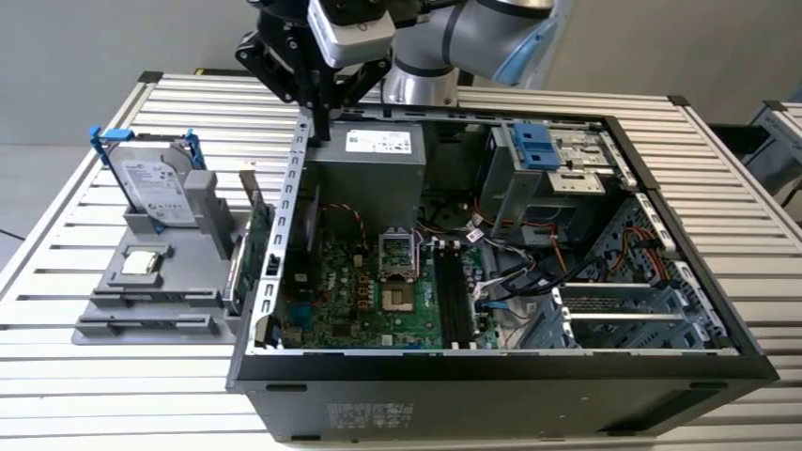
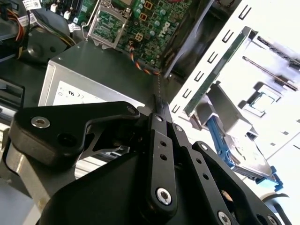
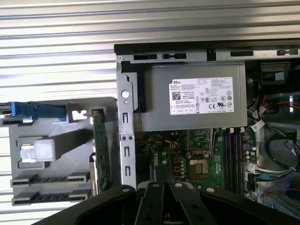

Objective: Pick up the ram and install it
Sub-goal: 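Reach for the ram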

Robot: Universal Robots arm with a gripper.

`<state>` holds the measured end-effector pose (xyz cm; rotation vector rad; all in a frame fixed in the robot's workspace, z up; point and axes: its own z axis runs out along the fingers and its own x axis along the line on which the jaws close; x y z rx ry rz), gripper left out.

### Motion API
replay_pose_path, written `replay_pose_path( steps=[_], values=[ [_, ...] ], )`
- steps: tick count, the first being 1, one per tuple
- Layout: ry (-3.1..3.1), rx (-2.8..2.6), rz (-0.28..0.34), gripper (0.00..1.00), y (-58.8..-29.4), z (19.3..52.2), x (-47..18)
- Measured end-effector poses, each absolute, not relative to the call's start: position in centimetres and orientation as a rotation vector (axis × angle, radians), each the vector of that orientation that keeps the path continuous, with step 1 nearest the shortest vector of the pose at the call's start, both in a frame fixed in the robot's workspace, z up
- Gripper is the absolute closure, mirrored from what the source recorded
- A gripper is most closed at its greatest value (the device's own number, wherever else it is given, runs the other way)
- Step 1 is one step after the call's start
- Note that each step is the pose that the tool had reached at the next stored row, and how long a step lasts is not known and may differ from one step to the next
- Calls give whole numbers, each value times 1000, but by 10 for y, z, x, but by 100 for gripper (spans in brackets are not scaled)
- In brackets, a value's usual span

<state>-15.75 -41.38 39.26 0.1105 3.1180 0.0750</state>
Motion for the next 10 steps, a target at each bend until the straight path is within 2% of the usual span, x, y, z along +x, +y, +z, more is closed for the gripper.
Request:
replay_pose_path(
  steps=[10],
  values=[
    [3118, 110, 75, 100, -416, 393, -162]
  ],
)
